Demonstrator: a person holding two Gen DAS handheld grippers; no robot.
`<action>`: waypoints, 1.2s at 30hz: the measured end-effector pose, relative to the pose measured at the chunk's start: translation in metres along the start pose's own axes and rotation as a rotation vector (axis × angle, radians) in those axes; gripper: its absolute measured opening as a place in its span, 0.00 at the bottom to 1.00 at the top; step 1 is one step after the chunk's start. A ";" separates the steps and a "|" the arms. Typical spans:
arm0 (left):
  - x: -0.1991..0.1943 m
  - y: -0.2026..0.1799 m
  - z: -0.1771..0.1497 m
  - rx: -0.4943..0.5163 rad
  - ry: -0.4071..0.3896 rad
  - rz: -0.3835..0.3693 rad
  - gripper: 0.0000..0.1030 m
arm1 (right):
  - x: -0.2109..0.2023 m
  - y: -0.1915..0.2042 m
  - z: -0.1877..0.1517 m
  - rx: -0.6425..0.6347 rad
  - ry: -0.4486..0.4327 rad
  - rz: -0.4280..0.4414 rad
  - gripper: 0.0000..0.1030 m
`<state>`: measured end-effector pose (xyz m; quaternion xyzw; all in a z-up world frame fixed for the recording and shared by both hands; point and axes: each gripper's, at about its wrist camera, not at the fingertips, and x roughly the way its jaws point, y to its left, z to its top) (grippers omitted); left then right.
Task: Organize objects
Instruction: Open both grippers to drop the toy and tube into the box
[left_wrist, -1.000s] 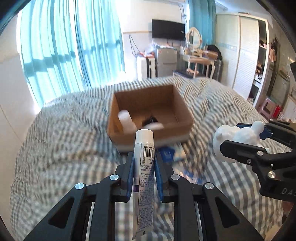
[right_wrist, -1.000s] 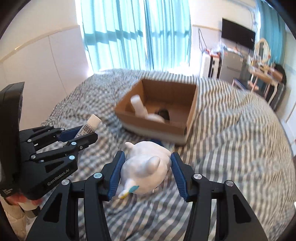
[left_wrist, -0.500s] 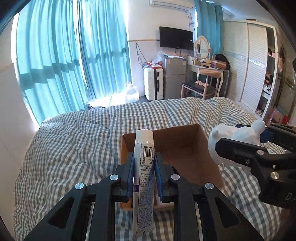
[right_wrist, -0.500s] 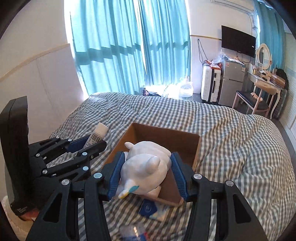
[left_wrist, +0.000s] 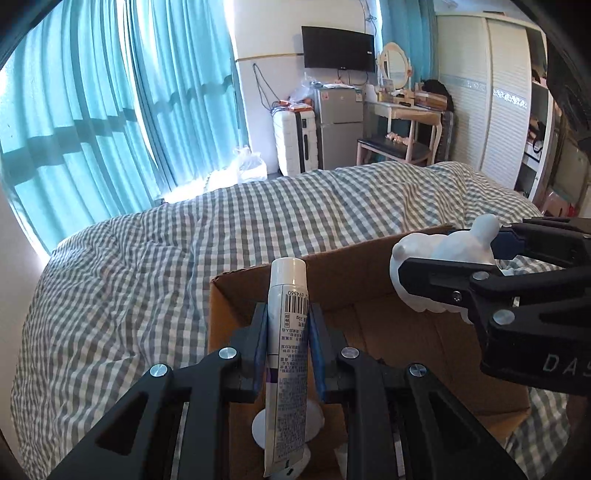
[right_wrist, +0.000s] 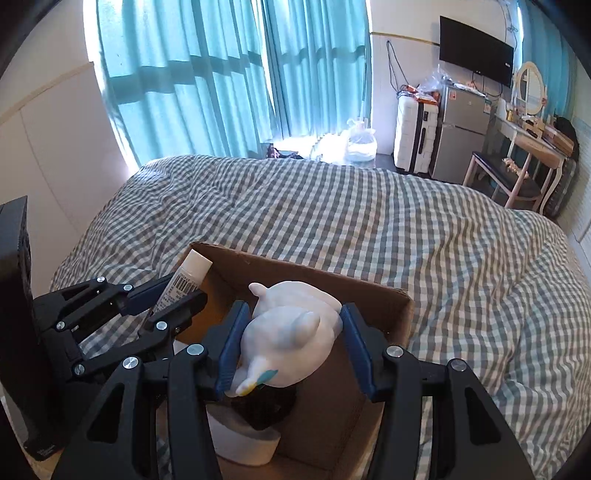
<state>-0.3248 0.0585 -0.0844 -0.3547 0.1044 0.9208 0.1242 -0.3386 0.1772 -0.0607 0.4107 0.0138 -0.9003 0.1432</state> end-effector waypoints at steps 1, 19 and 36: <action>0.004 0.000 -0.001 0.006 0.002 0.004 0.20 | 0.003 -0.001 0.000 0.004 0.004 0.001 0.50; -0.064 -0.012 -0.009 -0.003 -0.026 -0.031 0.90 | -0.096 0.004 -0.001 0.035 -0.131 -0.027 0.79; -0.185 0.006 -0.100 -0.189 -0.015 0.036 1.00 | -0.188 0.059 -0.116 -0.081 -0.097 -0.002 0.88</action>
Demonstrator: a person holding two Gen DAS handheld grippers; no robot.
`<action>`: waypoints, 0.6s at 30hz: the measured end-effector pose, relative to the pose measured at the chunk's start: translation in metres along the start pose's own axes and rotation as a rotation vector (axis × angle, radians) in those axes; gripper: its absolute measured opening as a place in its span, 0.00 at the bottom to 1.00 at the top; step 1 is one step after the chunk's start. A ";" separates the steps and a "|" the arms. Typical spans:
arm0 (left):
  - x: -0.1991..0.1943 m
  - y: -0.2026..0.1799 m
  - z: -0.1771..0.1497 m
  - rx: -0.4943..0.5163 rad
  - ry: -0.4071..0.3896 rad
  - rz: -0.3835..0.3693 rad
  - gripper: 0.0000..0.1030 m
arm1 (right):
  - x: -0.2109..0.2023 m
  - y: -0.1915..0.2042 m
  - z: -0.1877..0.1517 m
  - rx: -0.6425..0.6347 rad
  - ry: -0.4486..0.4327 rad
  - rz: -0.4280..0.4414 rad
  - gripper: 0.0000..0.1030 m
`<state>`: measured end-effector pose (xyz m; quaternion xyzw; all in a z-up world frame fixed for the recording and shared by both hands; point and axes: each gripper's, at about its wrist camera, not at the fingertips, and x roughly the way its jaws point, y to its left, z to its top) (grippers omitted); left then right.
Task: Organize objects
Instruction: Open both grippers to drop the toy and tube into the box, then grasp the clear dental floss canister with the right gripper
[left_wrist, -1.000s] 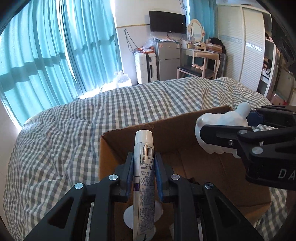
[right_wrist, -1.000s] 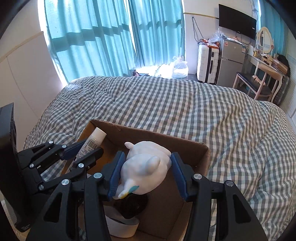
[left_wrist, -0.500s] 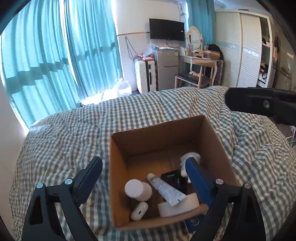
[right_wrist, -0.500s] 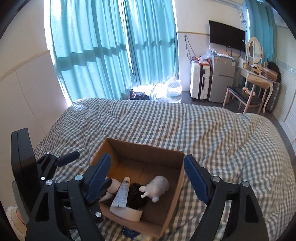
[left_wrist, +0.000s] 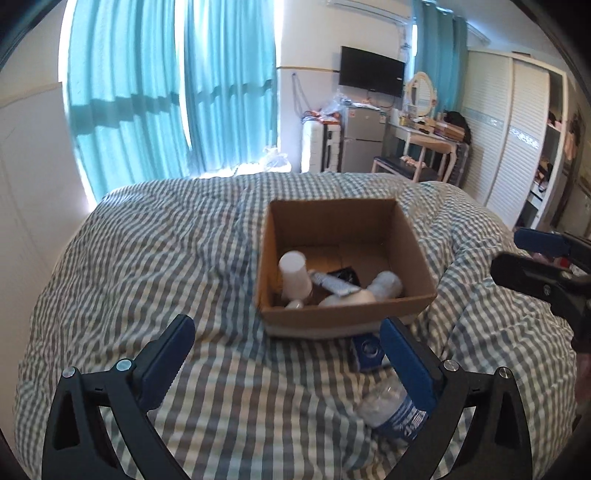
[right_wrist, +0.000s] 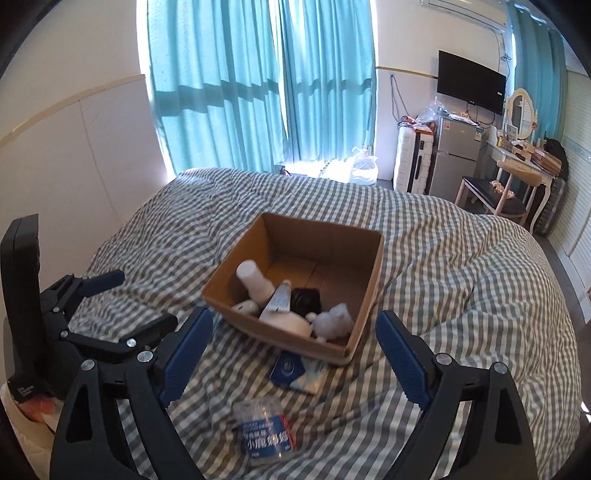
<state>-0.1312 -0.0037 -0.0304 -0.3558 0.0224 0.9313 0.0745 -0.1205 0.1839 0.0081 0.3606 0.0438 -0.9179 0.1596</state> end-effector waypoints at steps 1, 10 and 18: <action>0.001 0.002 -0.008 -0.017 0.012 0.008 1.00 | 0.002 0.004 -0.006 -0.011 0.008 -0.002 0.88; 0.021 0.010 -0.061 -0.075 0.088 0.032 1.00 | 0.047 0.019 -0.071 -0.062 0.126 0.001 0.88; 0.049 0.011 -0.092 -0.060 0.160 0.076 1.00 | 0.086 0.026 -0.108 -0.098 0.240 0.024 0.88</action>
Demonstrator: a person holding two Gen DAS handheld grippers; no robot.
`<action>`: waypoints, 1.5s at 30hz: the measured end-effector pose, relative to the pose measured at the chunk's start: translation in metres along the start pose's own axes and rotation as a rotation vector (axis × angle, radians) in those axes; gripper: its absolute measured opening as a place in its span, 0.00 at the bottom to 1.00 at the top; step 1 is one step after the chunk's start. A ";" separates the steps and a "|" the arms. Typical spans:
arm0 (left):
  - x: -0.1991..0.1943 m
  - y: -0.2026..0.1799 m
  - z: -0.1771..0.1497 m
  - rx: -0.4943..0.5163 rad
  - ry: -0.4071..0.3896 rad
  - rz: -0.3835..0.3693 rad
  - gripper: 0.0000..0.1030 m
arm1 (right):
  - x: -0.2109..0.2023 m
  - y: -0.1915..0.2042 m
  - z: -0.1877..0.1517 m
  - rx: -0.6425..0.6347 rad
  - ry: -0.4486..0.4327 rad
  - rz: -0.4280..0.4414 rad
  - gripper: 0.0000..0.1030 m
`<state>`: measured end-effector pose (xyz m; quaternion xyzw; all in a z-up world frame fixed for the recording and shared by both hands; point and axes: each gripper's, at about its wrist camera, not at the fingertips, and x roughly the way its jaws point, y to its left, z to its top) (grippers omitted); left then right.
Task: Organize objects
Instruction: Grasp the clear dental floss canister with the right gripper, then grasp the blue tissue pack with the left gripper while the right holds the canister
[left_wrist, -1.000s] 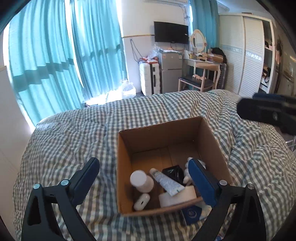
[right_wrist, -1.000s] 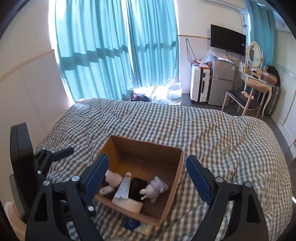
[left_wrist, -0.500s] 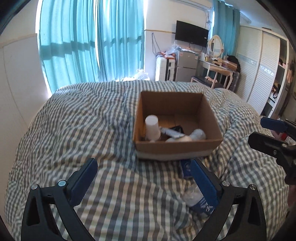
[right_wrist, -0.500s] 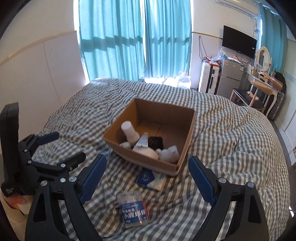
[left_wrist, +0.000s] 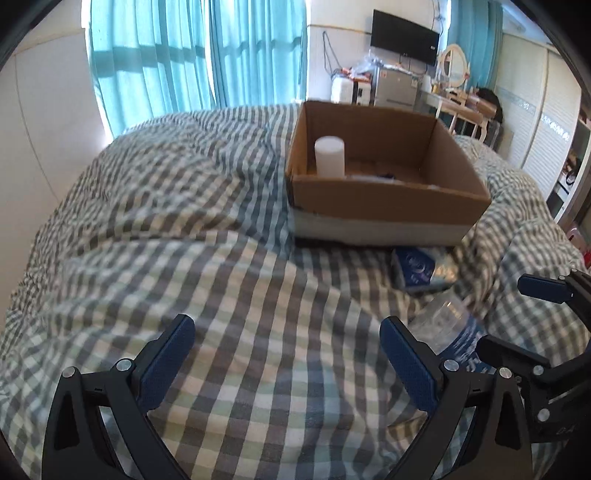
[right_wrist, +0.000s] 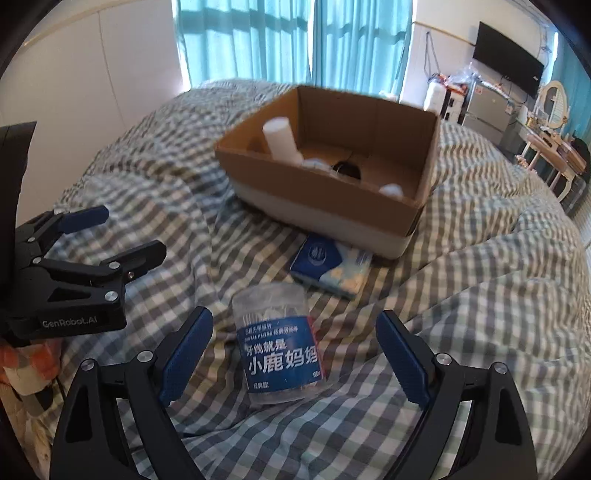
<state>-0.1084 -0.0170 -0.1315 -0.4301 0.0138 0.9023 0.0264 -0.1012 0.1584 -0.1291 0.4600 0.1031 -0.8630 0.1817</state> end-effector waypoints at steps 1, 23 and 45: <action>0.002 0.000 -0.001 -0.002 0.005 0.001 1.00 | 0.006 -0.001 -0.002 -0.001 0.014 0.004 0.88; 0.012 -0.007 0.007 0.010 0.058 0.008 1.00 | 0.022 -0.021 -0.005 0.054 0.067 0.092 0.64; 0.104 -0.135 0.053 0.108 0.111 -0.135 1.00 | 0.000 -0.156 0.025 0.295 -0.071 0.015 0.64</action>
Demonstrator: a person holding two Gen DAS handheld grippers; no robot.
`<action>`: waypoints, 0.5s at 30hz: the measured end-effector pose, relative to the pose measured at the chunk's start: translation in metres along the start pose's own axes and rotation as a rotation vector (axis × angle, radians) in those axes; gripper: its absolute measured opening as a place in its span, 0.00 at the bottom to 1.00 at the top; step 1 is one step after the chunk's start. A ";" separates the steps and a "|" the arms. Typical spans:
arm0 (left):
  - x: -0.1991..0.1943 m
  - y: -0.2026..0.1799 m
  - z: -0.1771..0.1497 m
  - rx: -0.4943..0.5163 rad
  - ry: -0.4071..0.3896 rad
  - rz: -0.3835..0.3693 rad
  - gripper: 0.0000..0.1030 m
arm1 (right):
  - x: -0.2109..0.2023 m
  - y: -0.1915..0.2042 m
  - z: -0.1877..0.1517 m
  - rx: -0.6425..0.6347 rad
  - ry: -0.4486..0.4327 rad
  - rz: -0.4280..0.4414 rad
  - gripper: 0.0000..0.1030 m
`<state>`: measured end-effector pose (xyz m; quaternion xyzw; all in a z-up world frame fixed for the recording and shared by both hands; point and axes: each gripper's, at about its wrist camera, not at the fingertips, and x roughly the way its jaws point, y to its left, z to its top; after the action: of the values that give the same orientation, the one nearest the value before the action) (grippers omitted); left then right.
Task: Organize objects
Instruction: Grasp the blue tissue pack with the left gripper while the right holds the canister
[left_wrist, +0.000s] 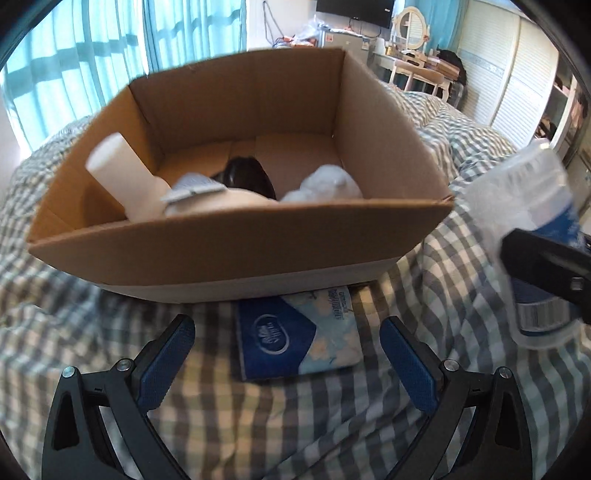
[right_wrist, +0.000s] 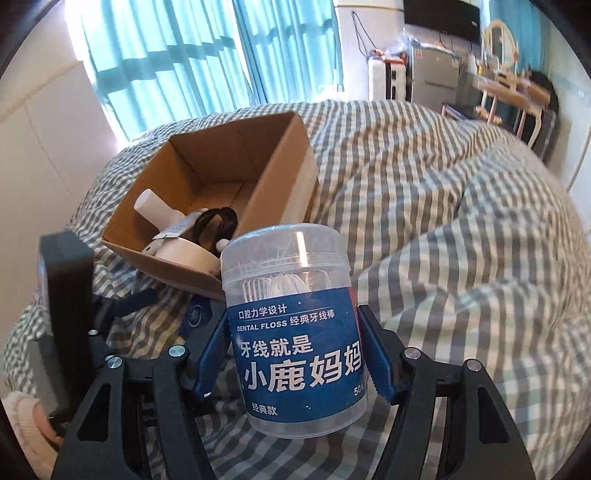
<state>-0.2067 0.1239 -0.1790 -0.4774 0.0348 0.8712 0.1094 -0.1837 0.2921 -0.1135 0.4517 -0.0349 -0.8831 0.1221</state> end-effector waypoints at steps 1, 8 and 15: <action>0.005 0.000 -0.001 -0.007 0.003 0.006 1.00 | 0.000 -0.002 0.000 0.006 -0.002 0.006 0.64; 0.035 0.002 -0.009 -0.016 0.038 0.028 0.99 | 0.005 -0.005 -0.007 0.020 0.009 0.020 0.64; 0.022 -0.001 -0.012 0.029 0.048 0.024 0.75 | 0.011 -0.002 -0.011 0.006 0.037 -0.024 0.64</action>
<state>-0.2081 0.1267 -0.2039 -0.4960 0.0559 0.8601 0.1051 -0.1813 0.2918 -0.1285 0.4689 -0.0297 -0.8757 0.1111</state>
